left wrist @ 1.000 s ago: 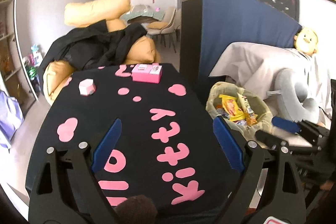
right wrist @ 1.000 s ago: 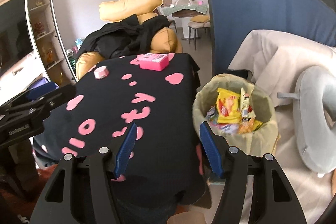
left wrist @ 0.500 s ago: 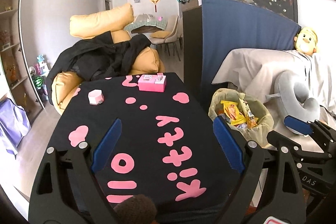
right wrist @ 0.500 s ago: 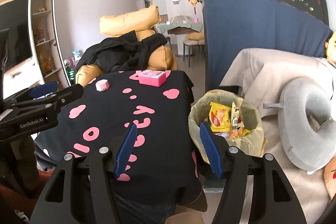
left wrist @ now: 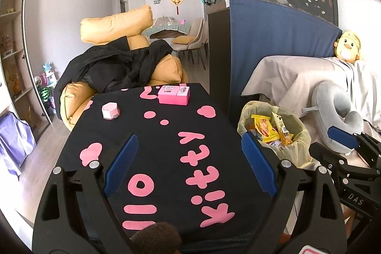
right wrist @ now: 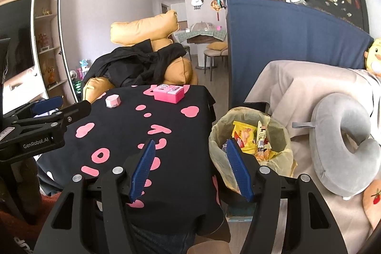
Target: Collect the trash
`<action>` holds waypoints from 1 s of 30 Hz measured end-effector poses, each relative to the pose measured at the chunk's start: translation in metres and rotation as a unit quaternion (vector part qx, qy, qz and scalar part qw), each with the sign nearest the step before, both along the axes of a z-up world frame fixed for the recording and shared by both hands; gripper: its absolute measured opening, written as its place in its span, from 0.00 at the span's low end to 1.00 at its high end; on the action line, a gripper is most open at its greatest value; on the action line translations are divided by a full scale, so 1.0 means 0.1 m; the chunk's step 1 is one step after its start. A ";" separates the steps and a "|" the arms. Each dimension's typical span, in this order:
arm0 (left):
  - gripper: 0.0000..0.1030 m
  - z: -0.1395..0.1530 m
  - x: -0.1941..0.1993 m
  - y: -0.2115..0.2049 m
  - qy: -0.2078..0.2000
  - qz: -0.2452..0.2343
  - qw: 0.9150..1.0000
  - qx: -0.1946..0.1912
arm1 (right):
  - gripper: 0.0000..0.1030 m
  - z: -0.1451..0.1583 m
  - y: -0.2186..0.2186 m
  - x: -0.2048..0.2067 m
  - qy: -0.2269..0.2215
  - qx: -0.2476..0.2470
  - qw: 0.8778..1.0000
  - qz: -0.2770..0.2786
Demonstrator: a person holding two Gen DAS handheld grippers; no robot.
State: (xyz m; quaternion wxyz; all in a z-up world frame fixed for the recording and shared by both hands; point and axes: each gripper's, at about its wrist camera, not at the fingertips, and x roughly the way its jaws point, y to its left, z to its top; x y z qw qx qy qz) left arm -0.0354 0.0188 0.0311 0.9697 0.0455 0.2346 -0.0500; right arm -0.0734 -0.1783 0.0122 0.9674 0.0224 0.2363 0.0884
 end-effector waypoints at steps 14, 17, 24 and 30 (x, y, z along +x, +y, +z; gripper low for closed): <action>0.82 -0.05 0.01 -0.01 0.006 -0.003 1.000 0.000 | 0.57 -0.02 -0.03 -0.01 0.001 0.004 1.000 -0.005; 0.82 -0.05 0.01 -0.01 0.006 -0.004 1.000 0.000 | 0.57 -0.02 -0.04 -0.03 0.001 0.005 1.000 -0.008; 0.82 -0.05 0.01 -0.01 0.006 -0.003 1.000 0.000 | 0.57 -0.02 -0.04 -0.02 0.001 0.005 1.000 -0.008; 0.82 -0.04 0.02 0.00 0.006 -0.003 1.000 0.000 | 0.57 -0.01 -0.04 -0.01 0.003 0.006 1.000 -0.008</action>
